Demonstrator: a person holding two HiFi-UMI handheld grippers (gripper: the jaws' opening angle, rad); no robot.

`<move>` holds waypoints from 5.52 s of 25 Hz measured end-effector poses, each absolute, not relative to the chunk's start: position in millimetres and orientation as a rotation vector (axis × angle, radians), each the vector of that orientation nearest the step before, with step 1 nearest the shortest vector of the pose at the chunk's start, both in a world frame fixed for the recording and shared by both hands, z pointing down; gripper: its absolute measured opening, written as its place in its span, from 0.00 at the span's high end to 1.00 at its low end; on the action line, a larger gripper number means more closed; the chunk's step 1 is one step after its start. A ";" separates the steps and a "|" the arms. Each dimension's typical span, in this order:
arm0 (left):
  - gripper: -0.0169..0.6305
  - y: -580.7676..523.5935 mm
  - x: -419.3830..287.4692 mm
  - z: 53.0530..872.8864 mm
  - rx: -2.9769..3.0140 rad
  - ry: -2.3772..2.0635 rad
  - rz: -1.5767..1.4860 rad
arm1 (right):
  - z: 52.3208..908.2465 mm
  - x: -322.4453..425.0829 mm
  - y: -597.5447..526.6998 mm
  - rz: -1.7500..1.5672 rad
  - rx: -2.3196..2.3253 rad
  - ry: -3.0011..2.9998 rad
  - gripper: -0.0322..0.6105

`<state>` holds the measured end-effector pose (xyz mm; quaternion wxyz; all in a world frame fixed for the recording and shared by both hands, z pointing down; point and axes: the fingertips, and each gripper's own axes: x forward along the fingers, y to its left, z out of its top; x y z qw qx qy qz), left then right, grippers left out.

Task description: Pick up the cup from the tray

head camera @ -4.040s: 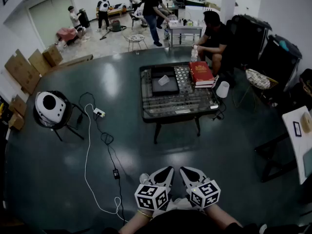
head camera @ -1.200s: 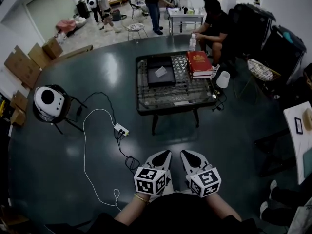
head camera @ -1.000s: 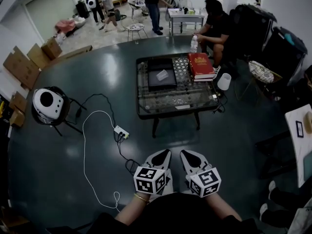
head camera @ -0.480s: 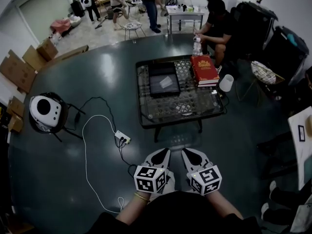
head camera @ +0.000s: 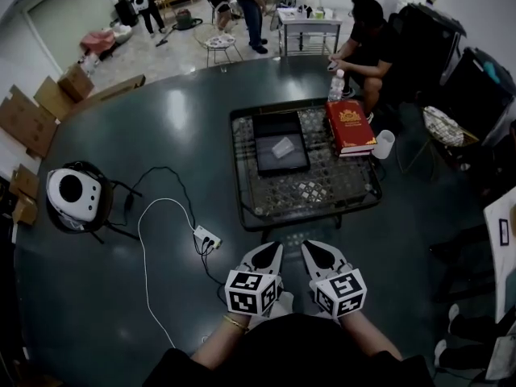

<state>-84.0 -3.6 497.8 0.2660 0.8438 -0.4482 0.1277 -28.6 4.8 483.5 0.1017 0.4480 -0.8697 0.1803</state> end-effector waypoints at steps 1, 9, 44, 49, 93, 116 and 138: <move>0.94 -12.7 -87.5 498.8 2.281 -1.211 0.350 | 484.4 -32.3 -4.9 0.527 1.327 -2.566 0.93; 0.94 -78.7 -109.3 504.4 2.321 -1.186 0.374 | 484.7 -60.9 -73.0 0.489 1.375 -2.558 0.93; 0.94 -250.0 -87.7 555.7 2.245 -1.127 0.476 | 516.4 -36.3 -231.5 0.616 1.313 -2.503 0.93; 0.94 -296.8 -78.6 578.5 2.226 -1.131 0.570 | 523.7 -28.0 -268.0 0.621 1.270 -2.495 0.93; 0.54 -441.5 -35.2 732.5 2.177 -0.815 1.386 | 569.3 19.6 -349.4 0.784 1.274 -2.416 0.93; 0.55 -356.0 -44.7 600.5 2.299 -1.070 0.798 | 531.2 6.3 -320.0 0.648 1.258 -2.482 0.93; 0.55 -310.8 -66.7 534.2 2.299 -1.217 0.473 | 519.3 -2.8 -300.5 0.593 1.224 -2.508 0.93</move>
